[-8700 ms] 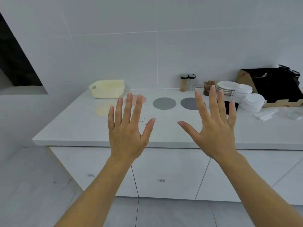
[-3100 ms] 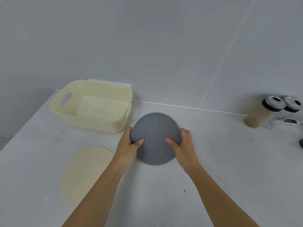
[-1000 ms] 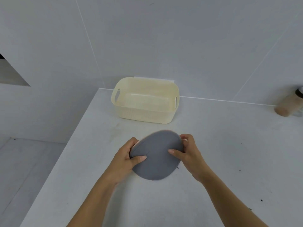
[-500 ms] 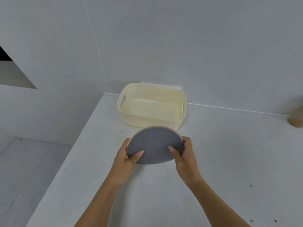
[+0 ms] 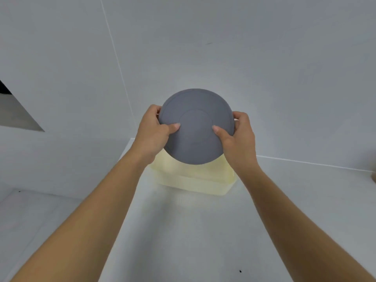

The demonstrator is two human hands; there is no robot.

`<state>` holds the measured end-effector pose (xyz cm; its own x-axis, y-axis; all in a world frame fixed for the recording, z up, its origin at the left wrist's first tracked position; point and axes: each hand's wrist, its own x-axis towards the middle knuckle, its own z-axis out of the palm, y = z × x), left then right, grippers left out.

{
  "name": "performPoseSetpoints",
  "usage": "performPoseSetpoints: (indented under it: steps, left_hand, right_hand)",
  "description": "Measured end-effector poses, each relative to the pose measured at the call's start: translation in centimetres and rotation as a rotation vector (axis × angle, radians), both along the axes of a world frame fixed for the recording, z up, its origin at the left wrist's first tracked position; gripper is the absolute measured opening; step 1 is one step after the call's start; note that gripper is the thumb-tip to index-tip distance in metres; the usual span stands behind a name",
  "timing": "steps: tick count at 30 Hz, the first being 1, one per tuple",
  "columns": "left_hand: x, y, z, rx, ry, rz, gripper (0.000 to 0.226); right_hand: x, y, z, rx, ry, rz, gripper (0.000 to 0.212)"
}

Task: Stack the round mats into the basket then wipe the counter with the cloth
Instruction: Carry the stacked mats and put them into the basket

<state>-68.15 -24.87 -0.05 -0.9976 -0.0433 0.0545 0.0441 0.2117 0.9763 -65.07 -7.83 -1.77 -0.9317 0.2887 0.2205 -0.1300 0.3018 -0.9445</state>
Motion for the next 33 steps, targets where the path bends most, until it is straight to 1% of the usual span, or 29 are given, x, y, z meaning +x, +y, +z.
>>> performPoseSetpoints:
  steps: [2,5,7,10,13,14,17,18,20,22,25,26,28,29,31,33]
  left_hand:
    - [-2.6,0.1,-0.4,-0.047,-0.117,-0.023,0.027]
    - [-4.9,0.2,-2.7,-0.204,-0.278,-0.062,0.022]
    - [-5.7,0.4,-4.7,-0.302,-0.345,-0.106,0.020]
    - [-6.3,0.7,-7.2,-0.450,-0.439,-0.183,0.024]
    - [-6.4,1.2,-8.5,-0.642,-0.505,-0.295,0.013]
    - [-6.3,1.4,-8.9,-0.697,-0.521,-0.329,0.011]
    - [-6.1,1.3,-10.7,-0.838,-0.531,-0.391,0.020]
    - [-6.1,1.2,-11.2,-0.886,-0.531,-0.408,0.019]
    - [-6.5,1.3,-11.8,-1.005,-0.501,-0.400,0.014]
    - [-6.5,1.7,-12.0,-1.142,-0.426,-0.336,0.017]
    - [-6.2,2.1,-12.3,-1.264,-0.309,-0.221,0.038]
    - [-6.0,2.2,-12.3,-1.298,-0.265,-0.219,0.040]
    - [-5.3,2.1,-11.6,-1.334,-0.174,-0.244,0.037]
    - [-4.8,2.0,-11.0,-1.320,-0.121,-0.231,0.036]
    - [-3.3,1.8,-9.2,-1.215,0.032,-0.119,0.037]
    - [-1.3,1.6,-7.1,-1.046,0.281,0.031,0.041]
  right_hand:
    - [-2.2,-0.1,-0.6,0.051,-0.088,-0.014,0.032]
    - [-4.1,-0.2,-3.0,0.179,-0.282,-0.021,0.035]
    - [-4.5,-0.2,-5.0,0.242,-0.390,0.004,0.035]
    - [-4.9,-0.3,-7.2,0.282,-0.495,0.045,0.036]
    - [-5.6,-0.1,-8.3,0.461,-0.615,0.122,0.038]
    - [-5.8,-0.2,-8.7,0.523,-0.655,0.151,0.039]
    - [-5.8,-0.4,-10.1,0.633,-0.755,0.194,0.047]
    - [-5.9,-0.4,-10.5,0.665,-0.780,0.188,0.049]
    - [-6.3,-0.3,-11.0,0.731,-0.807,0.159,0.049]
    - [-6.4,-0.2,-11.1,0.804,-0.823,0.139,0.047]
    - [-6.2,-0.2,-11.1,0.964,-0.767,0.143,0.047]
    - [-5.9,-0.2,-11.1,1.026,-0.710,0.137,0.045]
    - [-5.4,-0.3,-10.7,1.116,-0.539,0.106,0.035]
    - [-5.0,-0.2,-10.3,1.123,-0.441,0.079,0.031]
    - [-4.1,-0.2,-8.6,1.031,-0.213,-0.009,0.029]
    - [-2.5,-0.1,-6.5,0.929,0.051,-0.140,0.030]
